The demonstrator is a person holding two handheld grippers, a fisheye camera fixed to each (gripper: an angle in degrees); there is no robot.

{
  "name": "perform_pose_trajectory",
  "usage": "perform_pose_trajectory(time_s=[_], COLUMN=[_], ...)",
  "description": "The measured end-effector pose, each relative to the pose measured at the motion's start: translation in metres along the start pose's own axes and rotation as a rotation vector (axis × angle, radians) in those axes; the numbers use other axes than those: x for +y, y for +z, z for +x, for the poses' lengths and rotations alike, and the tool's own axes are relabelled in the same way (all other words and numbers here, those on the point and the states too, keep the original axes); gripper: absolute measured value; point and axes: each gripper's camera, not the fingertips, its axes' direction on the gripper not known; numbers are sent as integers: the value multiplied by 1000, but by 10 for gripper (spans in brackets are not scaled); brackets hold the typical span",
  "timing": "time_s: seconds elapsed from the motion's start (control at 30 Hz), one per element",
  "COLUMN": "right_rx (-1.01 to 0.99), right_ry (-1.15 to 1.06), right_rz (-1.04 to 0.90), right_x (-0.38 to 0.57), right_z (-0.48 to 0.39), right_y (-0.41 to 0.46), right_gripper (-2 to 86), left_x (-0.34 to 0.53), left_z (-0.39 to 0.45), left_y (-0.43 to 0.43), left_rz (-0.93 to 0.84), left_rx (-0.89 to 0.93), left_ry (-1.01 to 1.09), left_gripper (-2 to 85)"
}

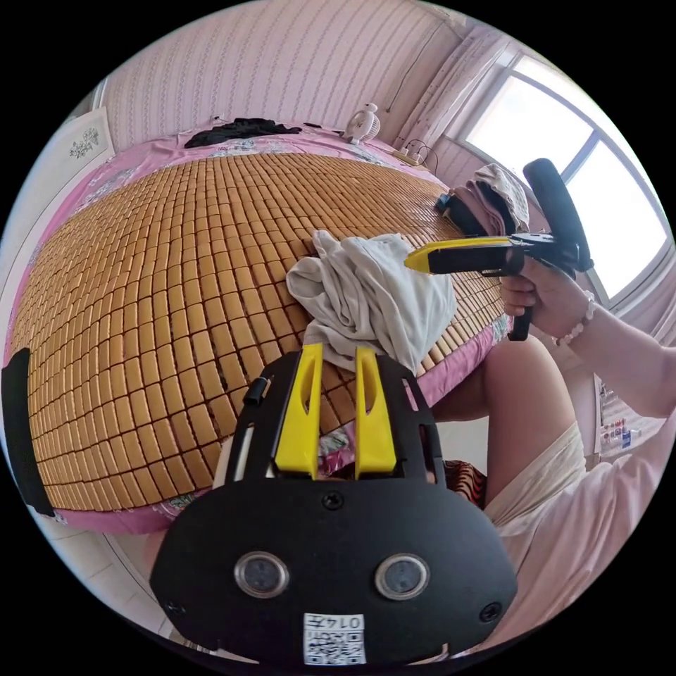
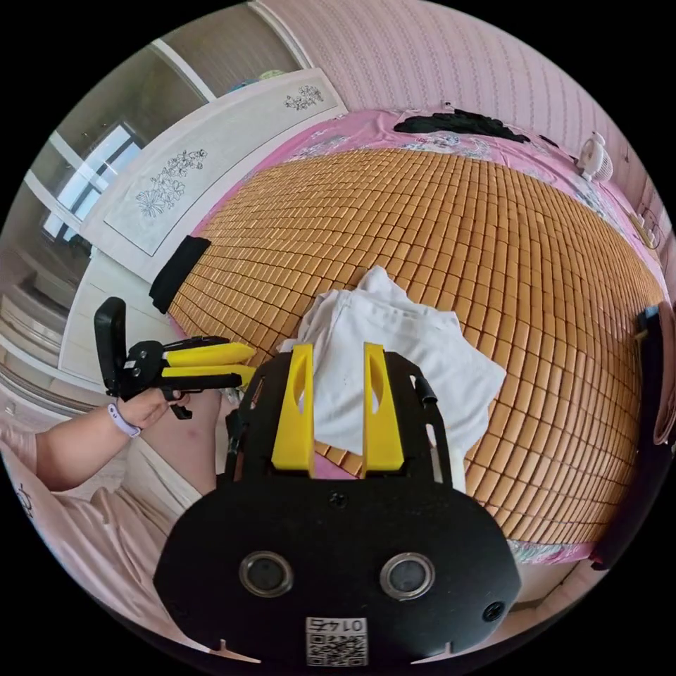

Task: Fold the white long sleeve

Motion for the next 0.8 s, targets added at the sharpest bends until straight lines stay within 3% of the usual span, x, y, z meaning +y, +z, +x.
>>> perform_pose_trajectory(time_s=[0.2,0.33,0.53,0.8], right_rx=[67,-102,-135,-150], right_ry=[66,149,243,301], right_rz=[-153,22,240,153], right_x=[-19,18,119,216], right_z=[15,44,83,59], right_y=[61,9,-96,-60], right_gripper=[44,18,10,8], left_x=[-18,-20,-10,15], left_z=[-22,-35,-40,-31], left_y=[39,44,15,-32], left_rz=[-93,-117,-72,-37], left_rx=[-28,23,14,53], left_ry=[5,-29,5,3], left_gripper=[84,20,7,45])
